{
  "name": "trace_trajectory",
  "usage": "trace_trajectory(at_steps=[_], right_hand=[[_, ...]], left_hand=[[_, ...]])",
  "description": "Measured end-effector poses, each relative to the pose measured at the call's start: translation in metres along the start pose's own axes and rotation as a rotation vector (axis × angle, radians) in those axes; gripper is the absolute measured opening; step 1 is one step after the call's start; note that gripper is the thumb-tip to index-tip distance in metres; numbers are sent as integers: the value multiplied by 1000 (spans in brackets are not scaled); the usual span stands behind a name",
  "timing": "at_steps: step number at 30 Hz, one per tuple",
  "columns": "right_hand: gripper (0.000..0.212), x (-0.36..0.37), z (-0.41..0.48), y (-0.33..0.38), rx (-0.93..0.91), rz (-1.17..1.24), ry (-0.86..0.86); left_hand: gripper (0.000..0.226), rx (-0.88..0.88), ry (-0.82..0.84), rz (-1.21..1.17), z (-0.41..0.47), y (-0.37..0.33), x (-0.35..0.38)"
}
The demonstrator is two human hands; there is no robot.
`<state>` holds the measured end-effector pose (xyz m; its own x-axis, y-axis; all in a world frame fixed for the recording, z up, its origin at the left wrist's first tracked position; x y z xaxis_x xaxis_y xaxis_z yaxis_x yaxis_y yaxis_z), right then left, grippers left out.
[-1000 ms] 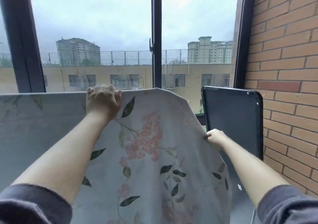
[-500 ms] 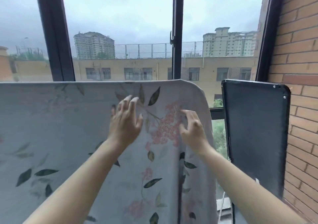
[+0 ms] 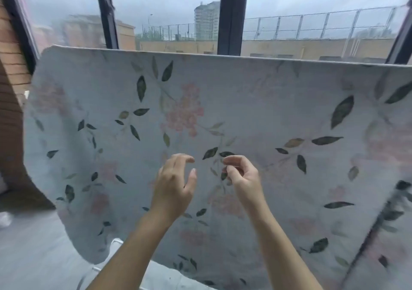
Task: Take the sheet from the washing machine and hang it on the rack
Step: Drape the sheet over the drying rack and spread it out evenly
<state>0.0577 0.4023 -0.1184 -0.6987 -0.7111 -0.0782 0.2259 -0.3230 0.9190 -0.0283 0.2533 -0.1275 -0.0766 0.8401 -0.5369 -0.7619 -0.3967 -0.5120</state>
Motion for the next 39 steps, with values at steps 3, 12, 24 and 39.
trace_trajectory(at_steps=[3, 12, 24, 39], right_hand=[[26, 75, -13, -1, 47, 35, 85], [31, 269, -7, -29, 132, 106, 302], [23, 562, 70, -70, 196, -28, 590], [25, 777, 116, -74, 167, -171, 355]], left_hand=[[41, -85, -28, -1, -15, 61, -43], [13, -427, -184, -10, -26, 245, -122], [16, -723, -319, 94, 39, 497, -220], [42, -1089, 146, -426, 181, 772, -265]])
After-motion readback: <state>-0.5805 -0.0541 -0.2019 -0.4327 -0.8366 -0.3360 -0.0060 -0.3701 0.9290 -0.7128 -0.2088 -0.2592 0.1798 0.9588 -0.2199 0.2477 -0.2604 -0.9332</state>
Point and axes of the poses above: each hand's wrist, its own z-axis towards the middle knuckle, its own x-axis out of the palm, y = z × x, the point moved 1 cm from there along z, towards the middle knuckle, and after that the axes turned 4 degrees about -y, right-handed, at the moved point
